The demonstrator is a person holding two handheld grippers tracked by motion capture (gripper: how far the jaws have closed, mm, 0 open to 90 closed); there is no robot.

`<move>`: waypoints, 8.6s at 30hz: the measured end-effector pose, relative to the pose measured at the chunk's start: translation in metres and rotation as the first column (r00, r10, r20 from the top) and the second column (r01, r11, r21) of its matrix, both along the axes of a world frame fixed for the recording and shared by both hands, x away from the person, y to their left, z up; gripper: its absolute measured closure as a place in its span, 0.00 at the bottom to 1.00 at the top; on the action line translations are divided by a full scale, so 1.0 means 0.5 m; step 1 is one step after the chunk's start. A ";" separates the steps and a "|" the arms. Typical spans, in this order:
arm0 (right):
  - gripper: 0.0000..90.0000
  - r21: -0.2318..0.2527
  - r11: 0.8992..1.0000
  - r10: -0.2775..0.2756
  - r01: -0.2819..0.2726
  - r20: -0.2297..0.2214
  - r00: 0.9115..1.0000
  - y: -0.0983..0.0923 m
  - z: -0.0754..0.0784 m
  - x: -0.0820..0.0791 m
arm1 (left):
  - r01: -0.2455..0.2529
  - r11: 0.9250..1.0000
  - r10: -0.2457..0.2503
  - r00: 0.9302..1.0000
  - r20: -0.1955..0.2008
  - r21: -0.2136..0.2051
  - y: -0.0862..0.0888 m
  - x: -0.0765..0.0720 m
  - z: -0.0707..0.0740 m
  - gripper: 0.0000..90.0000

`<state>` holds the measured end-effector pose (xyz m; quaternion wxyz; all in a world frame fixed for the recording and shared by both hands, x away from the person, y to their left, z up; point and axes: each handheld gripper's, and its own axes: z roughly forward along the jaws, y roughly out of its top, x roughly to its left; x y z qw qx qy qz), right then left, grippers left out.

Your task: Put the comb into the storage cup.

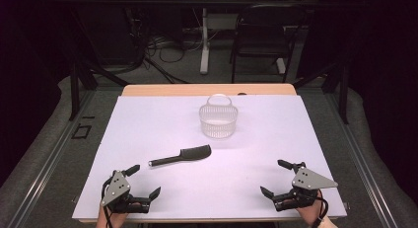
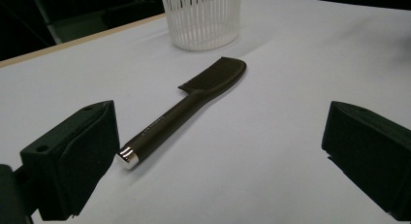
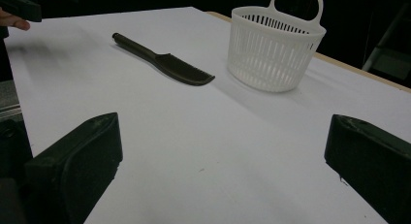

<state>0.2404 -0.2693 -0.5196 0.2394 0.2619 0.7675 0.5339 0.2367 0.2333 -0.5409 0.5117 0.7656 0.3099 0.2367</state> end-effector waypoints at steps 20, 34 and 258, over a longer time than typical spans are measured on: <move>0.00 -0.027 1.000 0.007 -0.008 -0.012 1.000 0.007 -0.005 0.008 | -0.001 0.993 0.008 0.998 -0.064 0.120 -0.012 0.033 0.017 0.01; 0.00 -0.032 0.999 0.005 -0.006 -0.016 1.000 0.007 -0.006 0.010 | 0.022 0.981 0.001 0.993 -0.118 0.193 -0.025 0.080 0.027 0.01; 0.00 -0.044 0.999 0.012 -0.013 -0.031 0.999 0.008 -0.009 0.017 | 0.506 0.645 -0.175 0.827 -0.534 0.573 -0.194 0.298 0.085 0.80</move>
